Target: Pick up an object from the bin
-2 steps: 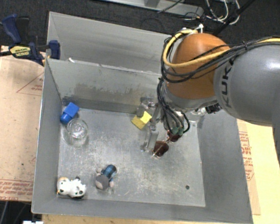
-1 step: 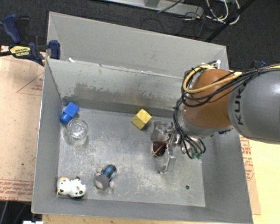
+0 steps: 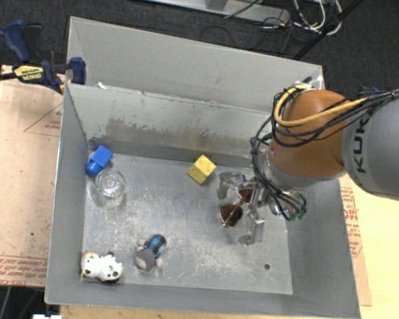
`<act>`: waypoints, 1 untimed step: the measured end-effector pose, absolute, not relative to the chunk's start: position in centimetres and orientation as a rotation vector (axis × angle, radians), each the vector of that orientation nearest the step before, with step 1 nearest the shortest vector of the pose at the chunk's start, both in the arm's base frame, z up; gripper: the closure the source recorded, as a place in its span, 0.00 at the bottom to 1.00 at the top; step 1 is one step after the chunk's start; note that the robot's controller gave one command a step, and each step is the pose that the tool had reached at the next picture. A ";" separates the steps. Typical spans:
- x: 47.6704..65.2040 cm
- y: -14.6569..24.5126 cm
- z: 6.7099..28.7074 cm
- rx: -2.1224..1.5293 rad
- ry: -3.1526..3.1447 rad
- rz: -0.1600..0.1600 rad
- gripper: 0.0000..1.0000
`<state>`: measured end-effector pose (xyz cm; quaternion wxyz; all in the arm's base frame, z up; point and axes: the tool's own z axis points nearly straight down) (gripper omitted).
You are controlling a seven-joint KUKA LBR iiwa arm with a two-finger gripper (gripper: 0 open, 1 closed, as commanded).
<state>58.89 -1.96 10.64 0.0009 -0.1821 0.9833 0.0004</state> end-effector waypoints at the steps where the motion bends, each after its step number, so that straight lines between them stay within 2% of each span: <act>1: 59.3 -2.0 9.6 -0.644 3.070 0.002 0.00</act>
Offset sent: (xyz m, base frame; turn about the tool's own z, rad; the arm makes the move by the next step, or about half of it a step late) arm 0.0342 -0.0057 -0.0364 -0.1289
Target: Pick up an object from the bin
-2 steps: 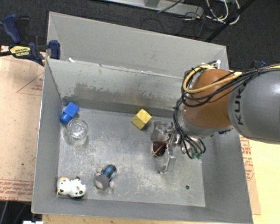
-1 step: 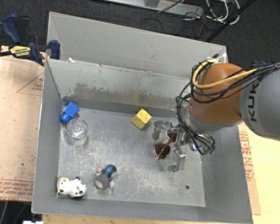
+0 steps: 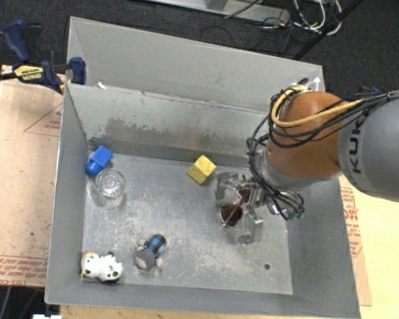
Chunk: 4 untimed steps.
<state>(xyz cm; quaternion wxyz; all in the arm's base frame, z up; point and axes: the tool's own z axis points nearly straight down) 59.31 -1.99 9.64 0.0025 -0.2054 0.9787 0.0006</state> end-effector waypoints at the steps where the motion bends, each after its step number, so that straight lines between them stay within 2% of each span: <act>1: 62.3 -2.4 7.1 -0.765 3.043 0.001 1.00; 3: 62.3 -2.4 7.4 -0.763 3.044 0.002 1.00; 4: 62.3 -2.4 8.5 -0.763 3.048 0.003 1.00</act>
Offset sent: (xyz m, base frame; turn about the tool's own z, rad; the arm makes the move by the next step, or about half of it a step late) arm 0.0000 0.0000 0.0000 0.0000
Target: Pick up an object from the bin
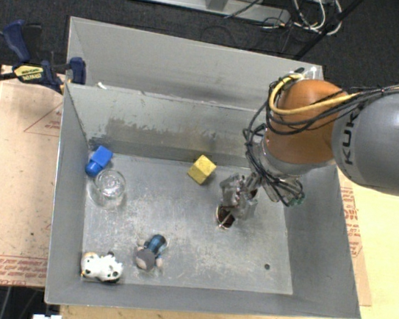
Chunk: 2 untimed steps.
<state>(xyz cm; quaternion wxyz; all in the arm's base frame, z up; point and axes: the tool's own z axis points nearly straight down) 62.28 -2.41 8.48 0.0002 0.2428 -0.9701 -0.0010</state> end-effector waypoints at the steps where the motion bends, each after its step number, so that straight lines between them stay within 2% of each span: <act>1: 62.3 -2.4 10.0 0.762 -3.047 -0.003 1.00; 2: 62.2 -2.4 11.7 0.760 -3.046 -0.004 1.00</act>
Offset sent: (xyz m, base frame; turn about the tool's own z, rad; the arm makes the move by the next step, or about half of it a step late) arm -0.0001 0.0001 0.0842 0.0000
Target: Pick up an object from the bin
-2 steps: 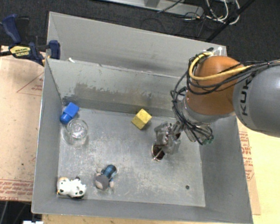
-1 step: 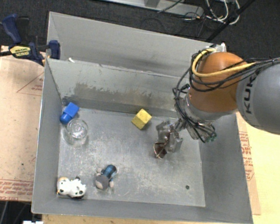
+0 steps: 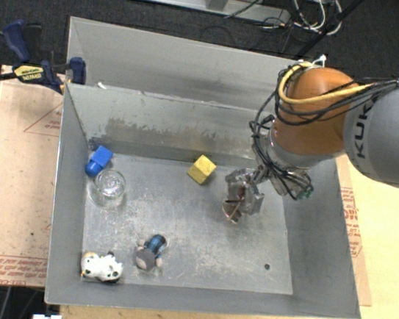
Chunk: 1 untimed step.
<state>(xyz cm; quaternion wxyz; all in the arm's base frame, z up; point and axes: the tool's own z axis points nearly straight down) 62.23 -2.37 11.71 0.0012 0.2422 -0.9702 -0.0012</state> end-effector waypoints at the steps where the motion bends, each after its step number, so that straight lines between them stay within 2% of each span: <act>1: 62.3 -2.4 13.7 0.761 -3.051 -0.001 1.00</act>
Offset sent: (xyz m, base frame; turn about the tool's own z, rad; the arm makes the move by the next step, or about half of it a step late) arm -0.0001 0.0002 0.0785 0.0000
